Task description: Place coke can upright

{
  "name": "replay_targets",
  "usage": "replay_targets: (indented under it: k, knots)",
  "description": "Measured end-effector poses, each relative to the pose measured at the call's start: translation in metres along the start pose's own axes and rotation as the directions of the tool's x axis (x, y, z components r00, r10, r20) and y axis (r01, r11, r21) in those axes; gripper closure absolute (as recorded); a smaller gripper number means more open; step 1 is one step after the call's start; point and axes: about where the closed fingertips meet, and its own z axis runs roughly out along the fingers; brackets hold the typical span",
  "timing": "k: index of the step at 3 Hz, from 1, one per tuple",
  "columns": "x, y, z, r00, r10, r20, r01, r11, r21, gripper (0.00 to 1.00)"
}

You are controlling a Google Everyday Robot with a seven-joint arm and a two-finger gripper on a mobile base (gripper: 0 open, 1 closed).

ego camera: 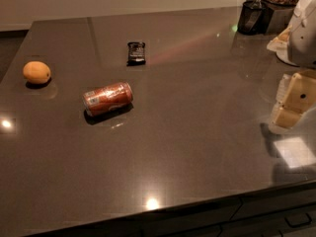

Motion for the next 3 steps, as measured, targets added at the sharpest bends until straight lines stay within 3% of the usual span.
replay_targets:
  k: [1, 2, 3]
  knots:
    - [0.0, 0.0, 0.0, 1.0, 0.0, 0.0, 0.0, 1.0, 0.0, 0.0]
    - [-0.016, -0.007, 0.002, 0.999, -0.035, 0.02, 0.035, 0.9994, -0.005, 0.0]
    - [-0.049, -0.021, 0.015, 0.993, -0.097, 0.062, 0.098, 0.995, -0.019, 0.0]
